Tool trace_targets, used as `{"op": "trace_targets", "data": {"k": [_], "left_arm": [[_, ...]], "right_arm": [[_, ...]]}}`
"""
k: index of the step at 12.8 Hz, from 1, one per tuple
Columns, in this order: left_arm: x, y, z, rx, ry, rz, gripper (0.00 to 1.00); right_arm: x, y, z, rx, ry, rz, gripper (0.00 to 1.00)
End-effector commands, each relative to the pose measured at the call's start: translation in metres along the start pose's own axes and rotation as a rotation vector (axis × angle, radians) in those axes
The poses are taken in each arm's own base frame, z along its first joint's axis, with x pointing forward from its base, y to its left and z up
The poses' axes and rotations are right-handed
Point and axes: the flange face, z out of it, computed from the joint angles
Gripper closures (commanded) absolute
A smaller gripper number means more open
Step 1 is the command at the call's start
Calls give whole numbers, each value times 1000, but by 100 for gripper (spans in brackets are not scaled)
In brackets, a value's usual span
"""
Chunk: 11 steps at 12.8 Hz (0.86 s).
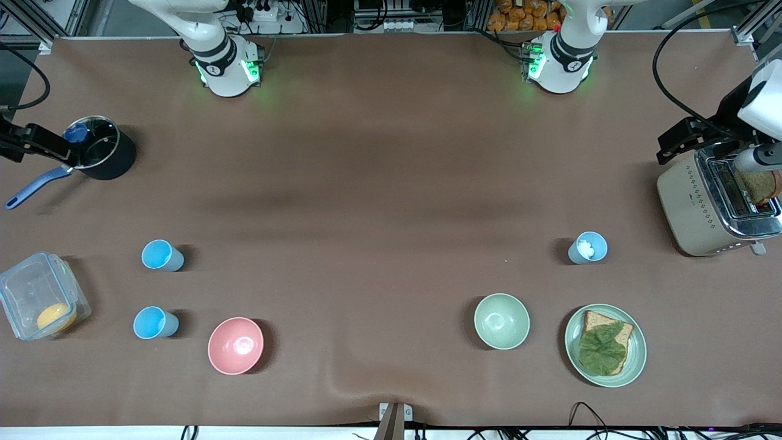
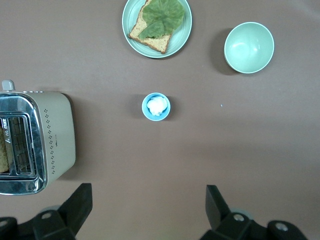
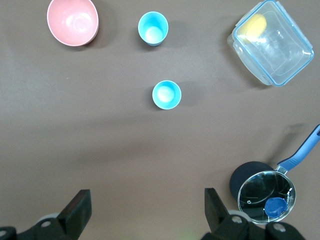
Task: Stack blue cups with both arms
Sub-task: 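Reach the left gripper down to the blue cup holding tissue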
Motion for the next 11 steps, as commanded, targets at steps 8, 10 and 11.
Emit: {"op": "trace_targets", "data": {"k": [8,10,11], "left_arm": [[39,-9,95,6,-147,-12,0],[48,-18,149,6,-156,-48,0],[48,-18,175,2,-129,-52,0]], "right_arm": [[-2,1,8,-18,-22,-17,0],[4,6,21,-25,-49,-48,0],[4,9,24,-33,-63,-43,0]]}}
